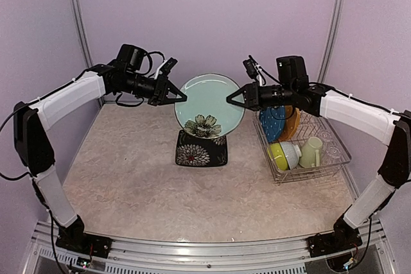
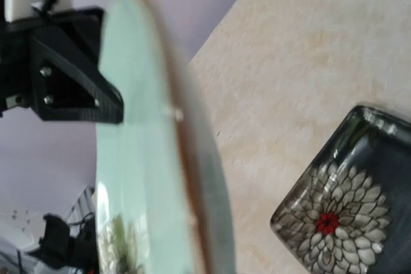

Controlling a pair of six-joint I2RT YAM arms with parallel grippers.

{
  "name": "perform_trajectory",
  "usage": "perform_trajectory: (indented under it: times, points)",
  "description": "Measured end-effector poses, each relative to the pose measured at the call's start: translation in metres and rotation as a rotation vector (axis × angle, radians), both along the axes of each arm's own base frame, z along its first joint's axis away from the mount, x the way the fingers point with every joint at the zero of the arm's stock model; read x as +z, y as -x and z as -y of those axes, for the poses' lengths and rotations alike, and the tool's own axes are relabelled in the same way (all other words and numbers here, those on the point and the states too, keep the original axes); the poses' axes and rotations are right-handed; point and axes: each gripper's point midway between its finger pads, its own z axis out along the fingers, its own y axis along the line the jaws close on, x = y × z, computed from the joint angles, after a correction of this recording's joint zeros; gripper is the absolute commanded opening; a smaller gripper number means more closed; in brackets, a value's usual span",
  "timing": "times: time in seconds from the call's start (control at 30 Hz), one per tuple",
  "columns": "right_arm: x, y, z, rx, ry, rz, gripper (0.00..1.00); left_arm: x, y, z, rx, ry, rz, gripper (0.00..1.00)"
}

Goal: Unload the mixed dishes from the dish rack
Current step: Pass from the right arm to the left, then place the plate on the plate.

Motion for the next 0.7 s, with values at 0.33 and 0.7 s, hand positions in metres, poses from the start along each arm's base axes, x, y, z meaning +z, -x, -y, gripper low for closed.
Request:
perform_trajectory:
  times: [0.33,0.7]
  points:
    - [0.010,-0.030,0.027,-0.074,-0.028,0.061,0.90,-0.020,-0.021,-0.024,0.132,0.060,-0.240,0.00]
    - [0.028,-0.045,0.041,-0.122,0.016,0.110,0.99,-0.050,-0.050,-0.063,0.265,0.082,-0.379,0.00]
